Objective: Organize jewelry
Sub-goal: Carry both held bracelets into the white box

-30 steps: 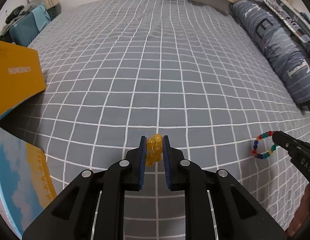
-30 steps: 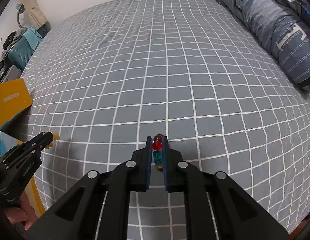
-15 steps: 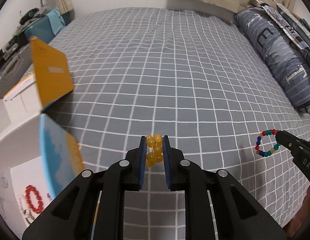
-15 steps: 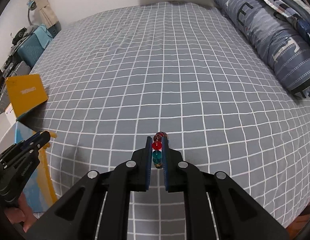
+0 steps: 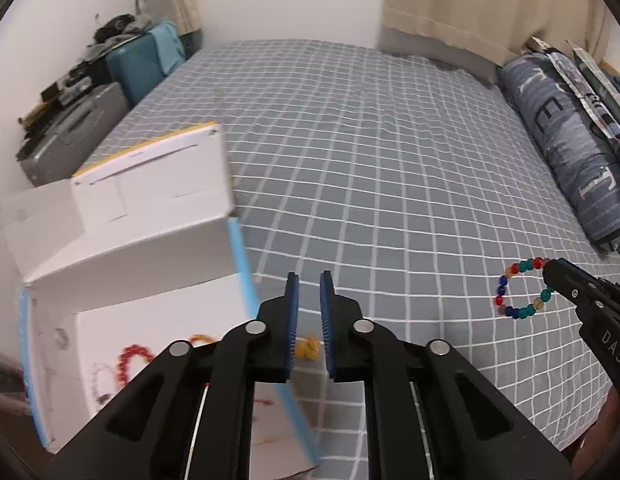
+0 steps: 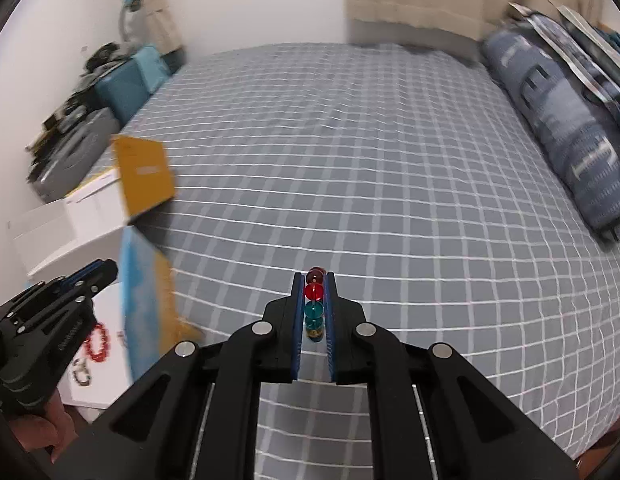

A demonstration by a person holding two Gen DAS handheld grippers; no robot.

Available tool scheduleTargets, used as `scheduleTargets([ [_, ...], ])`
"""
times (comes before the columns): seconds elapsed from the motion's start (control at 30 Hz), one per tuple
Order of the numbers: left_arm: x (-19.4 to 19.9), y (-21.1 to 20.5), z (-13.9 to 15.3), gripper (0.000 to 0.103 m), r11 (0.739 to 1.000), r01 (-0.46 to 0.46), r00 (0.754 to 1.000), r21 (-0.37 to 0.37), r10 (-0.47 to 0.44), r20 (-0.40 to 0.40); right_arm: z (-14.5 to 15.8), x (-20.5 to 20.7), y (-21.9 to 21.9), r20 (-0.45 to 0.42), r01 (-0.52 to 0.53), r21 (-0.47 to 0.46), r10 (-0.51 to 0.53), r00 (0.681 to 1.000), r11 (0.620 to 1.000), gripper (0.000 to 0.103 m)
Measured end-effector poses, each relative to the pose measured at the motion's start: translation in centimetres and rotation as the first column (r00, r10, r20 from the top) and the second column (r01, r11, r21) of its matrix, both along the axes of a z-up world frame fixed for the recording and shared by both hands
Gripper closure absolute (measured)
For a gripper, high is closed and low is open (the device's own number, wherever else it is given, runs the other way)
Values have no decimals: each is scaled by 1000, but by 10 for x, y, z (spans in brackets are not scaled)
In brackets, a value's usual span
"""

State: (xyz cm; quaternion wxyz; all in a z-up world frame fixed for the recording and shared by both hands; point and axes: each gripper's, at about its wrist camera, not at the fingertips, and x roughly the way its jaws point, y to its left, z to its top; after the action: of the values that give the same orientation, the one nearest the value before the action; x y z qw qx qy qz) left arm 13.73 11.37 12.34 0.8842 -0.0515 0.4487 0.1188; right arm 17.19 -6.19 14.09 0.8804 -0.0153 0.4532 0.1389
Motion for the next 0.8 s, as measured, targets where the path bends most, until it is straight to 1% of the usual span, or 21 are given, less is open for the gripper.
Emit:
scheduleTargets([
  [0.1,-13,20,10,98,999,-25,1000,-30,25,-4,12,-10,28,15,-47,7,47,999,999,94],
  [0.23,-27,44,17,98,997,-64,998,-38,64,-14,21,-23,62,37,-103,-5,103,994,995,94],
  [0.33,-33,49,13,98,998,-57,998,-27,56,-24,16,-26,76,30,-129,-5,129,991,992,94],
  [0.53,-39,66,1,97,997,-68,997,-48,66,-51,6,-35,100,11,-177,-10,177,984,984,94],
  [0.67,-51,90,0,97,994,-99,994,-50,96,-55,8,-43,123,20,-222,-8,222,975,975,94],
  [0.8,-70,125,-1,97,987,-154,987,-48,151,-58,12,-55,153,31,-276,-4,276,961,961,94],
])
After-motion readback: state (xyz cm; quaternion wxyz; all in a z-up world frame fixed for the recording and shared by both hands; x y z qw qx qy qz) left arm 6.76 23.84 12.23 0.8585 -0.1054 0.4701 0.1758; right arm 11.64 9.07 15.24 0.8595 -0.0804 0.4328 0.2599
